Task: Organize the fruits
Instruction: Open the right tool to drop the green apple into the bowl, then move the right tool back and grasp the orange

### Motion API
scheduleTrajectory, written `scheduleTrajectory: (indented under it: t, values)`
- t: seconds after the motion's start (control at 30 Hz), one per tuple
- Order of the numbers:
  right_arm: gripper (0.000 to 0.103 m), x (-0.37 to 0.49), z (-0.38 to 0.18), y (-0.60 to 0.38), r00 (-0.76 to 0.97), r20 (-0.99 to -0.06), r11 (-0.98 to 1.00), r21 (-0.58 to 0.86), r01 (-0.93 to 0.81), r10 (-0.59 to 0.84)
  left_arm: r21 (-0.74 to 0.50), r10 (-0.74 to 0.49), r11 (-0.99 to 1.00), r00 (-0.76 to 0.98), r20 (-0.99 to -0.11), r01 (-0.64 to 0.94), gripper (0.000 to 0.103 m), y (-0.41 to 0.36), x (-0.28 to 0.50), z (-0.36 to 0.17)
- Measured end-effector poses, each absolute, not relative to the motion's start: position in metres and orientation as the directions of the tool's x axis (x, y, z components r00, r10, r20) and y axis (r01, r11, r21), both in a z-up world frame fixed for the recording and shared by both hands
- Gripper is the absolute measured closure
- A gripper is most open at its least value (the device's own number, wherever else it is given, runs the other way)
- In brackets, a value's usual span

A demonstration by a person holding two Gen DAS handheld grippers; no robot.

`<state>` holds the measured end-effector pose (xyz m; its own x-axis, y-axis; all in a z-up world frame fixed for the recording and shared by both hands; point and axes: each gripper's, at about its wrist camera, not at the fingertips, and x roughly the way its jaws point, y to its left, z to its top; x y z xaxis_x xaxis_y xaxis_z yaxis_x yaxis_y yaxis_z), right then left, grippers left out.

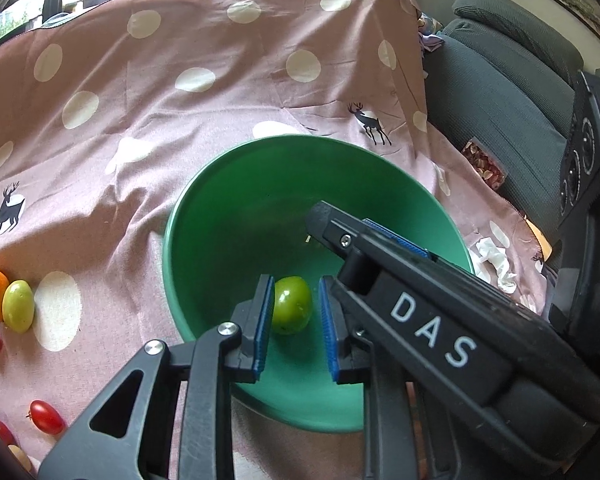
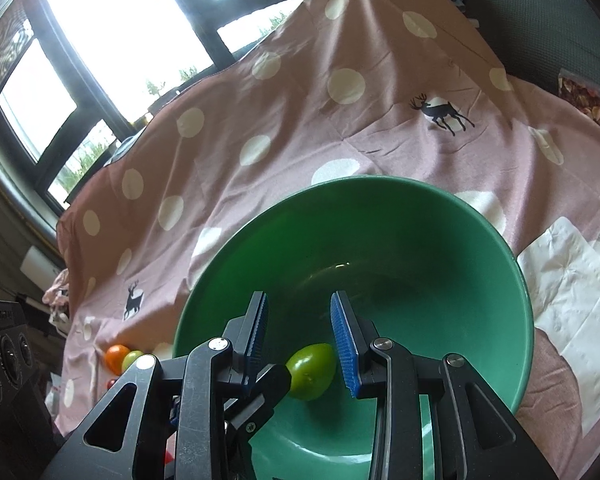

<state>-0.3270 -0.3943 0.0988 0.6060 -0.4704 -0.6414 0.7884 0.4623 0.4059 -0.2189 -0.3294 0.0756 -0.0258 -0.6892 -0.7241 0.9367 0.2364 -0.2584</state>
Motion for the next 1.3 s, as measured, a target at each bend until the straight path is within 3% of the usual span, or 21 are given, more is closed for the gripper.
scheduleTrajectory:
  t: [0.67,0.73,0.87,0.93,1.03,1.13,1.3]
  values:
    - [0.067,-0.336,0.12,-0.351,0.543,-0.687,0.487,0.305,0.819,-0.483,-0.278,-0.719,0.258,-0.008,-0.695,0.925,0.077,-0.248,-0.222,0.095]
    - [0.067,-0.338,0.121,-0.351,0.543,-0.688,0.489,0.302,0.818,-0.482,-0.28,-0.725,0.278,0.01,-0.688,0.919,0.074,-0.235,-0.217,0.099]
    - [0.066,-0.334,0.128,-0.343,0.572,-0.67,0.515,0.317,0.797,-0.473,-0.295,-0.734,0.356,0.07,-0.676,0.887,0.057,-0.205,-0.198,0.108]
    - [0.06,-0.329,0.131,-0.338,0.609,-0.649,0.542,0.341,0.768,-0.455,-0.305,-0.733,0.418,0.12,-0.669,0.856,0.044,-0.185,-0.184,0.11]
    - [0.045,-0.317,0.134,-0.329,0.659,-0.631,0.583,0.375,0.721,-0.409,-0.286,-0.711,0.526,0.229,-0.665,0.801,0.039,-0.155,-0.161,0.111]
    - [0.043,-0.301,0.135,-0.321,0.695,-0.626,0.613,0.405,0.678,-0.355,-0.291,-0.676,0.619,0.306,-0.67,0.73,0.029,-0.124,-0.136,0.105]
    - [0.037,-0.271,0.129,-0.306,0.715,-0.641,0.636,0.435,0.637,-0.278,-0.288,-0.599,0.736,0.393,-0.698,0.613,0.026,-0.087,-0.099,0.085]
